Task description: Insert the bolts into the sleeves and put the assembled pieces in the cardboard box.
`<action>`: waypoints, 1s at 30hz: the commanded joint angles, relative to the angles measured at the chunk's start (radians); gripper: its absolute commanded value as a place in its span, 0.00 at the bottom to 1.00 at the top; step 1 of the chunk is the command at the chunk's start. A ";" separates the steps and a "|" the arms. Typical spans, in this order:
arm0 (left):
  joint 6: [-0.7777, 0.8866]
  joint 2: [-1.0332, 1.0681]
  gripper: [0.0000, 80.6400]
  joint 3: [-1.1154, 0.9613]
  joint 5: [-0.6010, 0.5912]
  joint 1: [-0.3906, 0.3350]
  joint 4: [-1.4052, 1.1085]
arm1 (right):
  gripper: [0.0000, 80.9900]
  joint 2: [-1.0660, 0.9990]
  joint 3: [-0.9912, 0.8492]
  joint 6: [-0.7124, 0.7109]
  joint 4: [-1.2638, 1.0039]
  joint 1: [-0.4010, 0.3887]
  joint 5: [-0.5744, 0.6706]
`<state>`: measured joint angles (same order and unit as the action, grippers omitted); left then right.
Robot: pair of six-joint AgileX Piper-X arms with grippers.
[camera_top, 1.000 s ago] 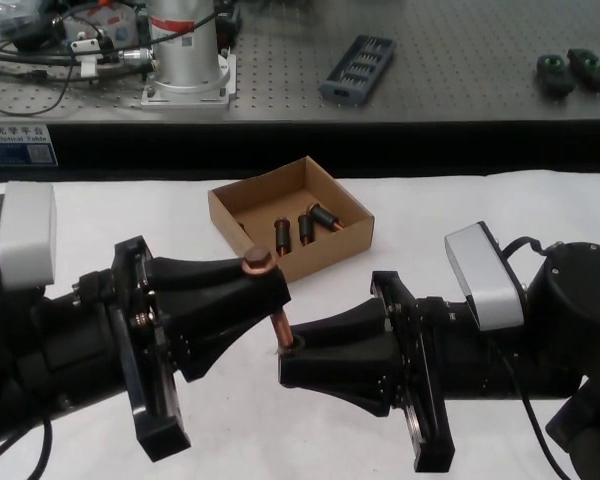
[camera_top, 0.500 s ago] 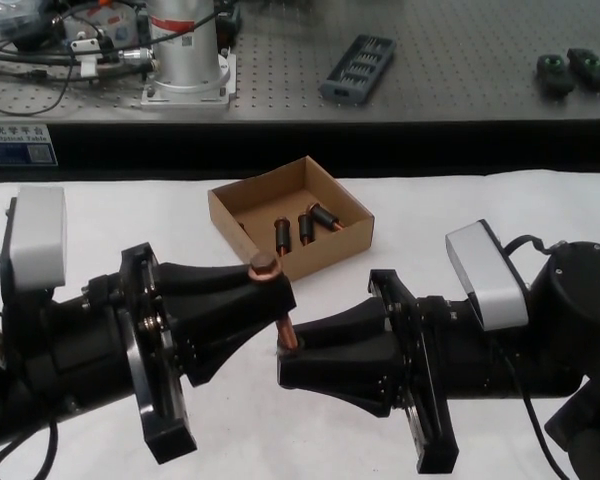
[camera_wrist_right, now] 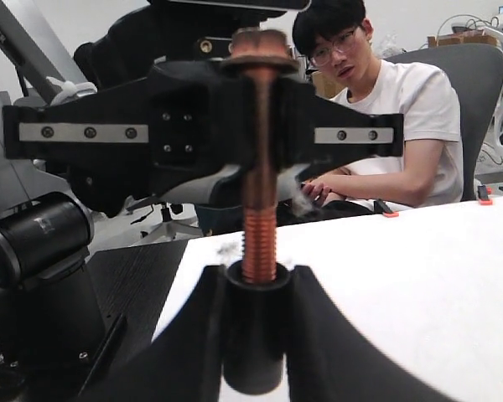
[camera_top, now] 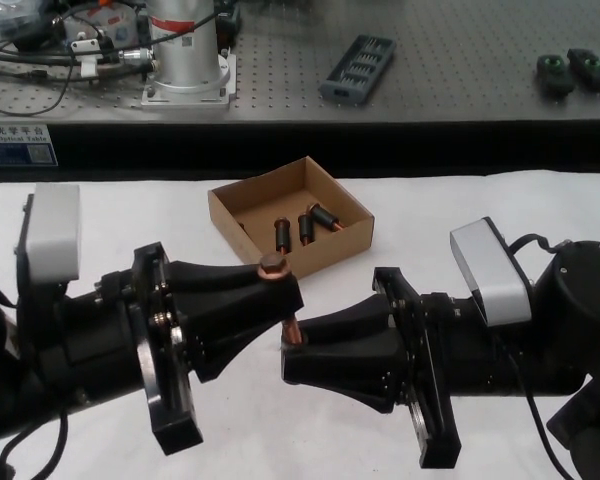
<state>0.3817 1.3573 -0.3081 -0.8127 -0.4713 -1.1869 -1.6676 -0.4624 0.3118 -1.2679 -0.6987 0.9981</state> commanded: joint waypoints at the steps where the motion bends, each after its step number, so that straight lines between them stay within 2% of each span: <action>1: 0.032 0.052 0.01 -0.023 -0.060 -0.001 0.026 | 0.07 0.021 -0.010 0.018 -0.074 0.001 0.004; 7: 0.039 0.052 0.01 -0.028 -0.137 -0.001 0.028 | 0.07 0.021 -0.020 0.053 -0.070 0.011 0.010; 26: 0.001 0.052 0.00 -0.028 -0.168 0.002 0.093 | 0.07 0.021 -0.020 0.071 -0.067 0.024 0.051; 27: 0.001 0.052 0.02 -0.028 -0.168 0.005 0.093 | 0.07 0.021 -0.020 0.071 -0.063 0.024 0.051; 29: 0.001 0.052 0.12 -0.028 -0.168 0.011 0.093 | 0.07 0.021 -0.020 0.071 -0.059 0.024 0.051; 30: 0.001 0.052 0.21 -0.028 -0.168 0.015 0.093 | 0.07 0.021 -0.020 0.071 -0.054 0.024 0.051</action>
<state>0.3933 1.3988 -0.3376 -0.9540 -0.4685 -1.1184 -1.6676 -0.4666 0.3827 -1.2964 -0.6853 1.0585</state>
